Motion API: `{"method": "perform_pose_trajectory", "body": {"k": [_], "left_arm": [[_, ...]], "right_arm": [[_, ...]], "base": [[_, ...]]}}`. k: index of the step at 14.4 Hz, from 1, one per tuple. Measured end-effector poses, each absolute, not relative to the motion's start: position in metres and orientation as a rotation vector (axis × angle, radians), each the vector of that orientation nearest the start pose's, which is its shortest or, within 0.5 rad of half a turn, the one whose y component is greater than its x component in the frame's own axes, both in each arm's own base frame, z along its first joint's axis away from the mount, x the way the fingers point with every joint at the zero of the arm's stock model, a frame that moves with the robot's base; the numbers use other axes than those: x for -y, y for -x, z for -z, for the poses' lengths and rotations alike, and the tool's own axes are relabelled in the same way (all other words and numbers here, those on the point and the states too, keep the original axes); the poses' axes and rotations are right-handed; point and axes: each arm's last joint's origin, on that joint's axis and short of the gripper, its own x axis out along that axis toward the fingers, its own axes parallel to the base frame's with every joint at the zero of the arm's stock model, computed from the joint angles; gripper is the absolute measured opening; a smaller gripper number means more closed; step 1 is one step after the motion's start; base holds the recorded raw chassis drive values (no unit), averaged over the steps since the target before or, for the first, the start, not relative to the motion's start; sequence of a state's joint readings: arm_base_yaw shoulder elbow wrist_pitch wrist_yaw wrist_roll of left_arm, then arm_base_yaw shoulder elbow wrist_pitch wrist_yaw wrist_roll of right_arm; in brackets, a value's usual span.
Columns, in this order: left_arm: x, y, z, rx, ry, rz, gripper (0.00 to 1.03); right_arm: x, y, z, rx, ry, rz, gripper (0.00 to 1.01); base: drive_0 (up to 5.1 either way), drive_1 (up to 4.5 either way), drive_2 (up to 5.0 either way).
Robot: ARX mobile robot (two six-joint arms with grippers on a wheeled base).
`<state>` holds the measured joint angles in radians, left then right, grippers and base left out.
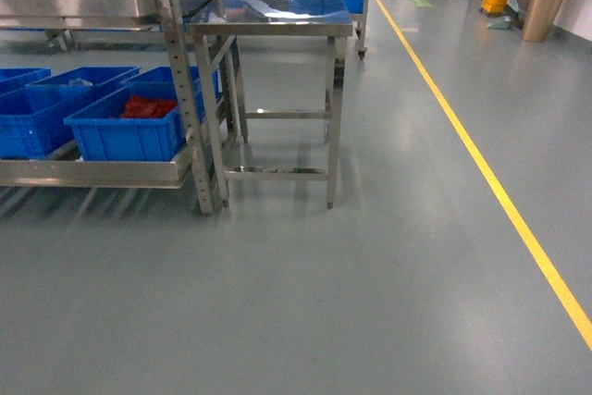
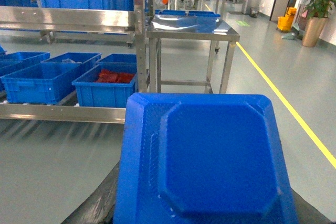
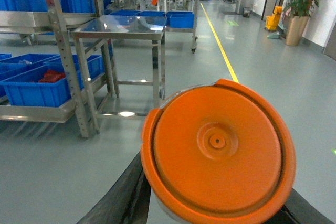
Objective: Sort blue parts and orange caps into right shelf containers
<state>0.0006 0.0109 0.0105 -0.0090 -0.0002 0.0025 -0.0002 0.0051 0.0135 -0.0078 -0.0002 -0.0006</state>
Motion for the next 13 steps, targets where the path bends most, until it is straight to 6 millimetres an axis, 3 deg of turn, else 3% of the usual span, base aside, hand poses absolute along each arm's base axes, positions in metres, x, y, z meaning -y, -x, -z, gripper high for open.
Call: {"method": "perform_pose_trajectory", "body": {"k": [13], "left_arm": [[-0.0001,-0.0977,-0.1655,-0.008,-0.002,-0.002,0.43]], "right_arm": [[0.0000,-0.0972,-0.1672,0.002,0.001,0.000,0.42]], "base": [[0.0,4.17,-4.2]]}}
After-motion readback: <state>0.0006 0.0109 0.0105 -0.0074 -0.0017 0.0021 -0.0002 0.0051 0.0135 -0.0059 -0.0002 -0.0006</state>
